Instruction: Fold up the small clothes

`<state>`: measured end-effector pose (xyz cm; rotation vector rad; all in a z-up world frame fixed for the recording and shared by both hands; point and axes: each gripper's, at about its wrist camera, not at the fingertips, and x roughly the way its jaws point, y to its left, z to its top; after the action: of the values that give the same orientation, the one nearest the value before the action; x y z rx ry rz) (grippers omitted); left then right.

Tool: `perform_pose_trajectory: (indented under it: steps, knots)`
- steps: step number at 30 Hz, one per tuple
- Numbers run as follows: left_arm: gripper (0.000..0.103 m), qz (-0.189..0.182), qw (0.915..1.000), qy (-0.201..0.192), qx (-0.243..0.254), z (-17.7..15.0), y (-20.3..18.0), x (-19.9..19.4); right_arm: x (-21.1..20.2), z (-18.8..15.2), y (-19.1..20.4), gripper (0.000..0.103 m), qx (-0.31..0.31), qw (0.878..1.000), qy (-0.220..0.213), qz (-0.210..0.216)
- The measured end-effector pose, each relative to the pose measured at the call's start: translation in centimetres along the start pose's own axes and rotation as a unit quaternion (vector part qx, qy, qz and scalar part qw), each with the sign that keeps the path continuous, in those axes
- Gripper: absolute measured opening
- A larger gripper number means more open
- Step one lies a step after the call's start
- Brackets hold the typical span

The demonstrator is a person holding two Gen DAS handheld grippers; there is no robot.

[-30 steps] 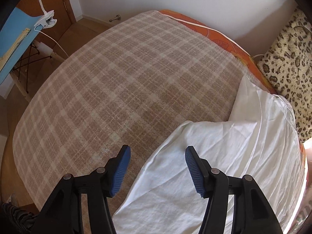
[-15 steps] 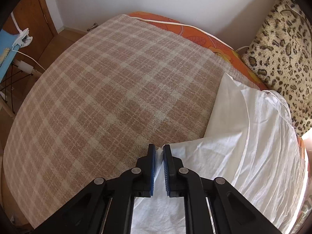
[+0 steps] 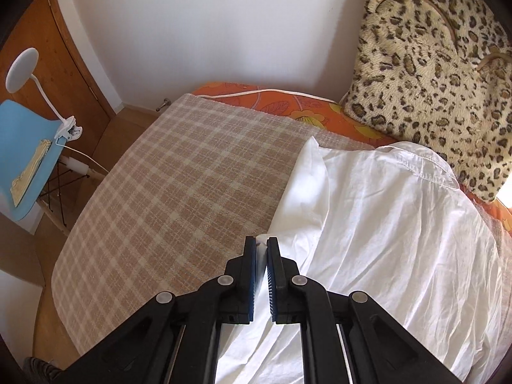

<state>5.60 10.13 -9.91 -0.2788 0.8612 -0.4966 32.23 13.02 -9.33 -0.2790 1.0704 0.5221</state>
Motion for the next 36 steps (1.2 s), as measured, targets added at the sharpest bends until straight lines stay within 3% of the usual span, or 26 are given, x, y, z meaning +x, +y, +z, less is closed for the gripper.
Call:
perform_pose_trajectory:
  steps: [11, 19, 22, 25, 27, 29, 31, 33, 36]
  knots:
    - [0.004, -0.026, 0.9984, 0.036, 0.036, 1.0, -3.1, 2.8, -1.6, -3.5, -6.7, 0.004, 0.043, 0.999, -0.006, -0.022]
    - [0.004, -0.040, 0.9965, 0.068, 0.025, 0.4, -3.0, 4.4, 0.2, -6.2, -9.8, 0.004, 0.071, 0.996, 0.015, -0.044]
    - [0.006, -0.058, 0.9950, 0.080, 0.013, 0.4, -3.0, 4.5, 1.0, -6.7, -10.2, 0.003, 0.069, 0.996, 0.020, -0.050]
    - [0.010, -0.100, 0.9903, 0.096, 0.005, 0.3, -3.5, 4.1, 1.7, -6.9, -10.6, 0.003, 0.069, 0.996, 0.024, -0.060]
    - [0.010, -0.108, 0.9904, 0.084, 0.020, 0.5, -4.0, 2.8, 2.0, -6.9, -10.7, 0.003, 0.067, 0.995, 0.027, -0.066]
    - [0.010, -0.094, 0.9931, 0.059, 0.038, 0.9, -4.0, 1.4, 2.4, -7.1, -10.8, 0.006, 0.061, 0.995, 0.034, -0.071]
    - [0.011, -0.054, 0.9970, 0.036, 0.040, 1.4, -3.1, 0.4, 2.4, -7.4, -10.7, 0.011, 0.053, 0.994, 0.037, -0.083]
    - [0.011, -0.019, 0.9991, 0.026, 0.029, 1.7, -1.8, 0.0, 1.8, -7.6, -10.8, 0.013, 0.054, 0.994, 0.035, -0.090]
    - [0.011, -0.004, 0.9996, 0.026, 0.005, 2.0, -0.1, 0.1, -0.1, -8.1, -10.8, 0.017, 0.055, 0.994, 0.013, -0.093]
